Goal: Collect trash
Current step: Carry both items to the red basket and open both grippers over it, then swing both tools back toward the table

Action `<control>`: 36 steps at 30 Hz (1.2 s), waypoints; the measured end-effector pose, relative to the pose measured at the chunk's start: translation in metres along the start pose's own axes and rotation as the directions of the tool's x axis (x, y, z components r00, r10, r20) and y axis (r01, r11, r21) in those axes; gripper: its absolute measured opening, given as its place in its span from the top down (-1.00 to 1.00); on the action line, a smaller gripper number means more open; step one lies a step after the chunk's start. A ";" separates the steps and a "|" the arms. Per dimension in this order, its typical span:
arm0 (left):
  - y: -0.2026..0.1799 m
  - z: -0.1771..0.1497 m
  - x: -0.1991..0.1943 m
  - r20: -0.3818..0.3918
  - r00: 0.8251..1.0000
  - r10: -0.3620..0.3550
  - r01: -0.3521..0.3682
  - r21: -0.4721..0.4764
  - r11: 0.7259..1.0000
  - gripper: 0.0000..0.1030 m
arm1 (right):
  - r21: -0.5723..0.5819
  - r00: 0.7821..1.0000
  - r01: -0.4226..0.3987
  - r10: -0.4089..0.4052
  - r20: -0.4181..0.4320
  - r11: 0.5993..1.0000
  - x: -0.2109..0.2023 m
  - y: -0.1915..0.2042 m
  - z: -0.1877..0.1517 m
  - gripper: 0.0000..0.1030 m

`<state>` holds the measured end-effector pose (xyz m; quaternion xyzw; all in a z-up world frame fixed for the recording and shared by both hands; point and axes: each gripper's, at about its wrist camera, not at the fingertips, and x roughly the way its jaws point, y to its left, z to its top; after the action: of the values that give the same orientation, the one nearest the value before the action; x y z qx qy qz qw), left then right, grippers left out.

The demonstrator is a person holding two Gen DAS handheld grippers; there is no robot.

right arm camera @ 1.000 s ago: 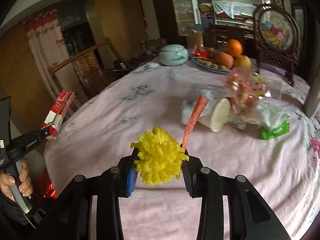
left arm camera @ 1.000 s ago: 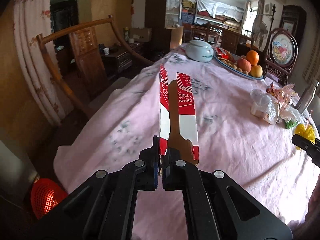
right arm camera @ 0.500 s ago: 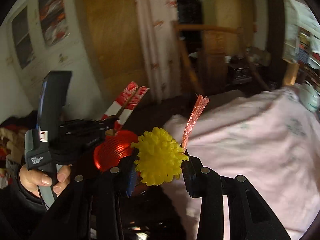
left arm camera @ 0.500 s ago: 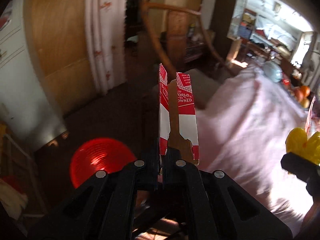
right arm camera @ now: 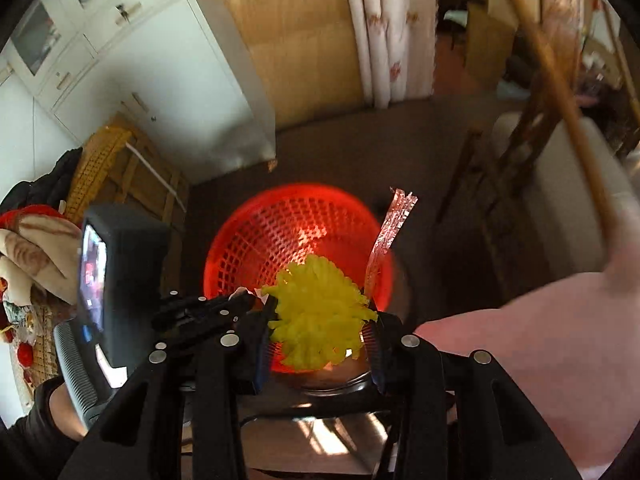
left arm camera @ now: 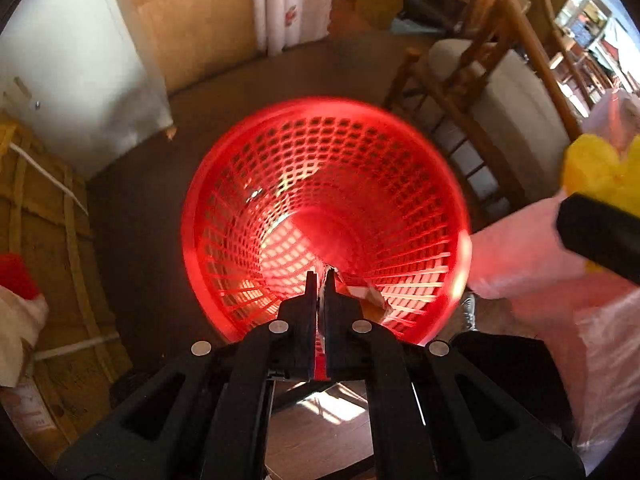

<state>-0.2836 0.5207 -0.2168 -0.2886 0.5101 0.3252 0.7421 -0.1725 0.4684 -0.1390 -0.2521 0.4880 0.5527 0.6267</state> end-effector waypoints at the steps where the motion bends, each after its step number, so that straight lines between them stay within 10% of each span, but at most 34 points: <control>1: 0.001 0.000 0.006 -0.009 1.000 0.002 -0.002 0.001 1.000 0.92 | 0.009 1.000 -0.007 0.007 -0.026 1.000 0.012 -0.007 0.000 0.25; 10: 0.001 0.011 0.027 -0.029 1.000 -0.004 0.004 -0.015 1.000 0.91 | 0.076 0.988 -0.038 0.049 -0.149 0.996 0.080 -0.023 0.005 0.21; 12: -0.001 0.014 0.028 -0.021 1.000 0.003 -0.003 -0.014 1.000 0.86 | 0.077 0.988 -0.032 0.043 -0.146 0.996 0.083 -0.023 0.004 -0.15; 18: -0.004 0.017 0.016 0.018 1.000 0.024 -0.024 -0.016 1.000 0.05 | 0.076 0.991 -0.045 0.054 -0.119 0.996 0.078 -0.035 0.000 -0.23; 29: -0.021 0.018 -0.061 0.188 0.982 -0.009 0.013 -0.021 1.000 -0.45 | 0.030 0.995 -0.027 0.024 0.099 0.999 -0.041 -0.035 -0.024 -0.48; 36: -0.079 0.015 -0.126 0.310 0.945 -0.105 0.079 0.095 0.992 -0.49 | 0.122 0.954 0.046 -0.080 0.289 0.991 -0.159 -0.076 -0.073 -0.56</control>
<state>-0.2482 0.4591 -0.0852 -0.2259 0.3842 0.3111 0.8394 -0.1118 0.3150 -0.0430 -0.1465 0.4121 0.5351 0.7228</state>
